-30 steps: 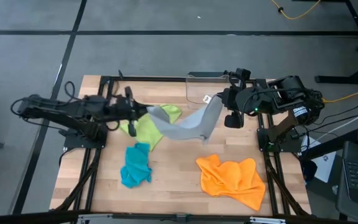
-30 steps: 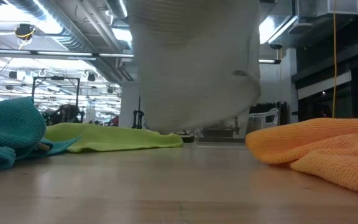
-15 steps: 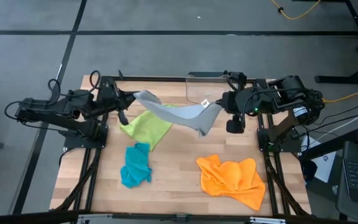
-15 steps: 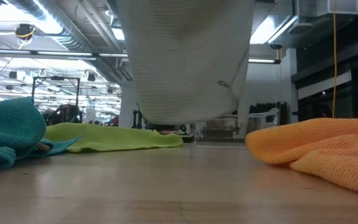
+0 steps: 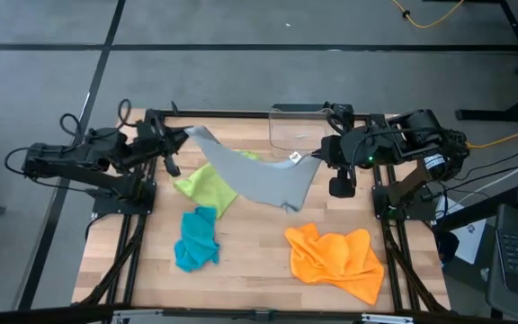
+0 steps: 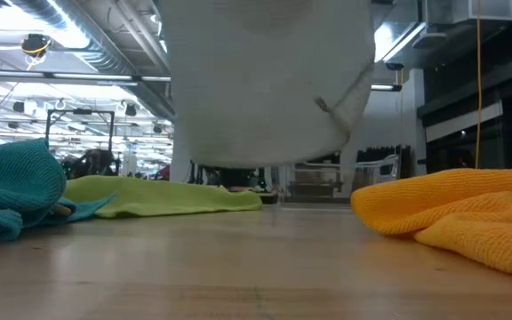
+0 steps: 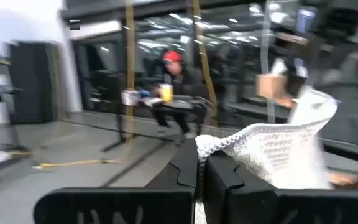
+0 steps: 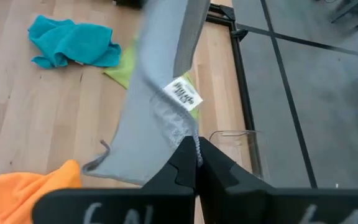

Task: Fold microfiber towels
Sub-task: Fold the gray microfiber into half

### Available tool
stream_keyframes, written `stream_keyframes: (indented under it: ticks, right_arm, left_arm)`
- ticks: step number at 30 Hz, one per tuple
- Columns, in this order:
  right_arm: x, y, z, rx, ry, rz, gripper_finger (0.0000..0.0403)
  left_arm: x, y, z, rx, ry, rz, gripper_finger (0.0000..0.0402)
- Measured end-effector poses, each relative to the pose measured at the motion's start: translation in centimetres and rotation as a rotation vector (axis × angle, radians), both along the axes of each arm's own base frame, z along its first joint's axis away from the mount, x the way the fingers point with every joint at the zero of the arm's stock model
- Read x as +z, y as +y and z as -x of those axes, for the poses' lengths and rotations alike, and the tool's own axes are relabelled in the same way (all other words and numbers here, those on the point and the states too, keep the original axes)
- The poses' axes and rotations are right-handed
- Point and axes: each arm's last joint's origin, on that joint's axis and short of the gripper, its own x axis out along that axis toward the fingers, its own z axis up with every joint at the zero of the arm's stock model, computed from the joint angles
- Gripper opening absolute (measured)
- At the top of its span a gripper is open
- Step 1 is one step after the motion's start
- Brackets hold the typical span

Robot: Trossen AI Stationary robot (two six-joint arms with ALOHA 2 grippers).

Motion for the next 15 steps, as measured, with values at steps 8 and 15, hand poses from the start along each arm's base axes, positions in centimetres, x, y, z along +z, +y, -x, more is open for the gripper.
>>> stream_keyframes:
  ticks: [8,15]
  right_arm:
    - [-0.2,-0.2,-0.2,-0.021,0.006,0.039,0.0003]
    - [-1.4,-1.6,-1.8,-0.131,0.026,0.206,0.0003]
  left_arm:
    - [0.7,0.5,3.6,0.101,-0.077,0.001,0.0000]
    - [0.5,0.6,4.4,0.129,-0.063,0.012,0.0000]
